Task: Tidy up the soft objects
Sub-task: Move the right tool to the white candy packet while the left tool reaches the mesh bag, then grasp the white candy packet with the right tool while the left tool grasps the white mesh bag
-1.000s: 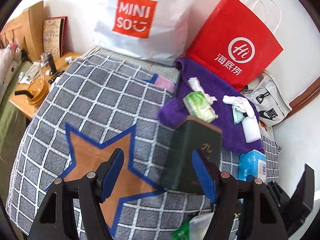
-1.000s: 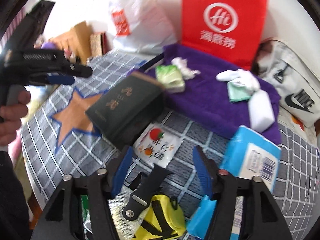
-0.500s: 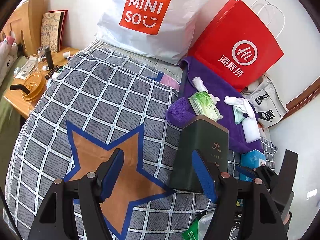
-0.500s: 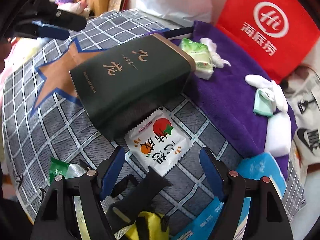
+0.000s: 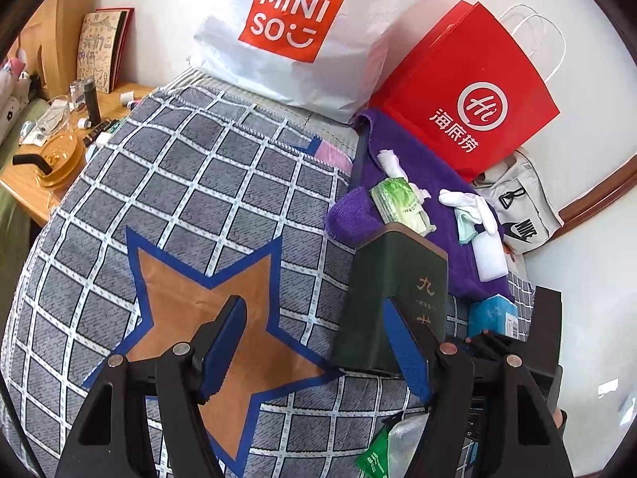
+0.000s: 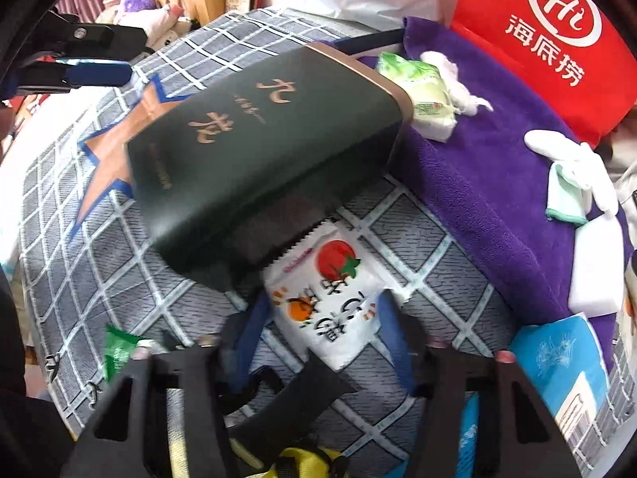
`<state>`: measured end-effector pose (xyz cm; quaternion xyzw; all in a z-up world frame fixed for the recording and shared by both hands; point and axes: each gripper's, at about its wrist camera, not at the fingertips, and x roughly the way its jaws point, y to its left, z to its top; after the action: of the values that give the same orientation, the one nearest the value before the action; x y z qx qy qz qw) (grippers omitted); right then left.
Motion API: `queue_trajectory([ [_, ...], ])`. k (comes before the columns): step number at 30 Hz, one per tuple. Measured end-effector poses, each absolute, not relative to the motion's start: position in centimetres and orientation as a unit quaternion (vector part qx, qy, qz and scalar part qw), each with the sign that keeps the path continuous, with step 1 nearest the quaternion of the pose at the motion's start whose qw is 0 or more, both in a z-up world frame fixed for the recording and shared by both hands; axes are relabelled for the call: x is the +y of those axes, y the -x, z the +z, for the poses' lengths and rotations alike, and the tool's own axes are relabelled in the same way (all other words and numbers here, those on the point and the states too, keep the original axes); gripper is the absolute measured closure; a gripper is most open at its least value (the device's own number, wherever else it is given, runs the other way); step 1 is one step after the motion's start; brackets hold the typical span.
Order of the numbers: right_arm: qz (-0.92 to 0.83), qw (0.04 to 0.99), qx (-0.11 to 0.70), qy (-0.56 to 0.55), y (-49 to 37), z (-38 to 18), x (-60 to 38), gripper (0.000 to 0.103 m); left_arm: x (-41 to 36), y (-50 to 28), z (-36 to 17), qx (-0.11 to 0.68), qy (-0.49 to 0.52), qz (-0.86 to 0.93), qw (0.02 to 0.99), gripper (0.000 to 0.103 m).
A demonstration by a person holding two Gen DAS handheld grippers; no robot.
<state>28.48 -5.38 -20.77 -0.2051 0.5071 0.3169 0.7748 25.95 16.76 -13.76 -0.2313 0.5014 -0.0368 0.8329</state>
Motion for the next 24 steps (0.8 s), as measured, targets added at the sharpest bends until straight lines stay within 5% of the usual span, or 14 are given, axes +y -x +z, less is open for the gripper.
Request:
queue_trajectory([
  [6, 0.310, 0.786, 0.499, 0.191, -27.5, -20.1, -5.5, 0.087, 16.7, -24.8, -13.3, 0.503, 0.231, -0.038, 0.832, 0.034],
  [24, 0.255, 0.872, 0.418, 0.002, -23.1, -13.7, -12.1, 0.098, 13.3, -20.7, -13.5, 0.526, 0.213, -0.047, 0.822, 0.034],
])
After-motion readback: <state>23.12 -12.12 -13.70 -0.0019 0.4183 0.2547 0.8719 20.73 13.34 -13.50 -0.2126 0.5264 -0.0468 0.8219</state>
